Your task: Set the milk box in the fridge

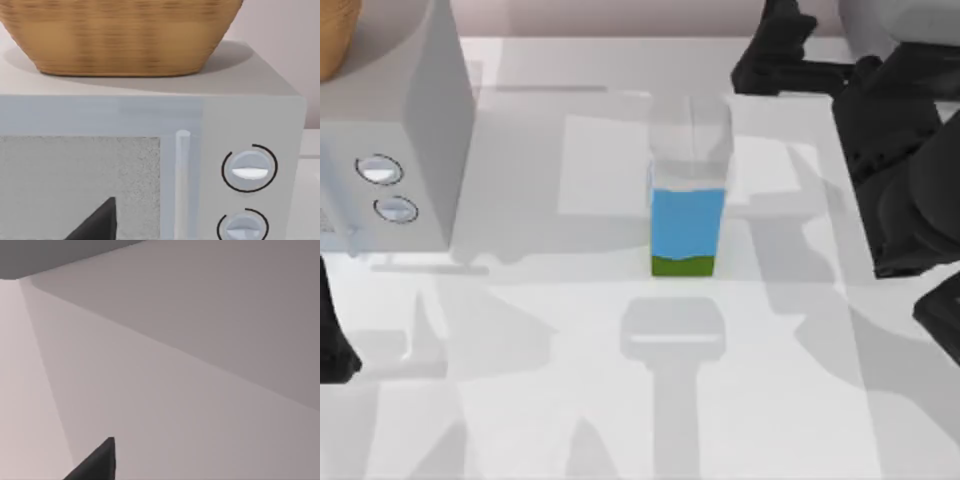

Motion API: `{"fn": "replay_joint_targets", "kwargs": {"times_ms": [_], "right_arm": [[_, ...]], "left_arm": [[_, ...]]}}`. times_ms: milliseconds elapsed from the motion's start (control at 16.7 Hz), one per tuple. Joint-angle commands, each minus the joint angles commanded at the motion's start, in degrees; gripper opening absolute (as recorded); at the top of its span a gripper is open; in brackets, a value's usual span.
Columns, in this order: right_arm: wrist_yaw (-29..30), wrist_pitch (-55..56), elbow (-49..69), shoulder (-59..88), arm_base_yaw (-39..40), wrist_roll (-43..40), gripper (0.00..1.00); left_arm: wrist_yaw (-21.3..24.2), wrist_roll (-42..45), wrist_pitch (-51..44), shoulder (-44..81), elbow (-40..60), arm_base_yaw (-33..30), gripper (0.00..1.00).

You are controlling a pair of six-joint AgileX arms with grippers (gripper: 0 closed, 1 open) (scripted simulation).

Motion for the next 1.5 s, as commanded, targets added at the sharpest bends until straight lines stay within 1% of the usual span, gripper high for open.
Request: {"fn": "replay_joint_targets", "kwargs": {"times_ms": [240, 420, 540, 660, 1140, 1500], "right_arm": [[9.8, 5.8, 5.9, 20.3, 6.6, 2.7, 1.0], [16.1, 6.6, 8.4, 32.7, 9.8, 3.3, 1.0], [19.2, 6.7, 9.5, 38.5, 11.4, 3.0, 1.0], [21.0, 6.8, 10.2, 42.4, 12.6, 2.5, 1.0], [21.4, 6.9, 10.8, 43.3, 12.8, 2.2, 1.0], [17.8, 5.1, 15.9, 46.9, 9.1, 1.1, 1.0]], "left_arm": [[0.0, 0.0, 0.0, 0.0, 0.0, 0.0, 1.0], [0.0, 0.0, 0.0, 0.0, 0.0, 0.0, 1.0], [0.0, 0.0, 0.0, 0.0, 0.0, 0.0, 1.0], [0.0, 0.0, 0.0, 0.0, 0.0, 0.0, 1.0], [0.0, 0.0, 0.0, 0.0, 0.0, 0.0, 1.0], [0.0, 0.0, 0.0, 0.0, 0.0, 0.0, 1.0]]}}
